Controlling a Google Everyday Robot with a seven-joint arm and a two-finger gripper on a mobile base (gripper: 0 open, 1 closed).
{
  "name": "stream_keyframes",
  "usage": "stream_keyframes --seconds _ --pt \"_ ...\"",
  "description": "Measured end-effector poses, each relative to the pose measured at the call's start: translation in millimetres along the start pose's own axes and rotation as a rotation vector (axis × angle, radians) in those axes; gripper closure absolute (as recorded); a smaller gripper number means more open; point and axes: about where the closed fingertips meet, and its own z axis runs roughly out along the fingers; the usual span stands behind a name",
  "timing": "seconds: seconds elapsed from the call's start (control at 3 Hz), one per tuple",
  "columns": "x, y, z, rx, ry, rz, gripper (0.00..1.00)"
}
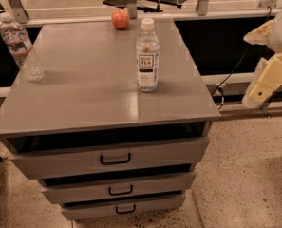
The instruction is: Knock blue plastic bottle over
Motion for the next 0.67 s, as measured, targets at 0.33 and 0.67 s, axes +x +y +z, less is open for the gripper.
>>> stream_keyframes --seconds 0.33,0.67 --pt "-15 -30 33 -0.048 -0.146 0.047 0.00" --pt "-47 -38 56 -0.064 -0.270 0.074 0.00"
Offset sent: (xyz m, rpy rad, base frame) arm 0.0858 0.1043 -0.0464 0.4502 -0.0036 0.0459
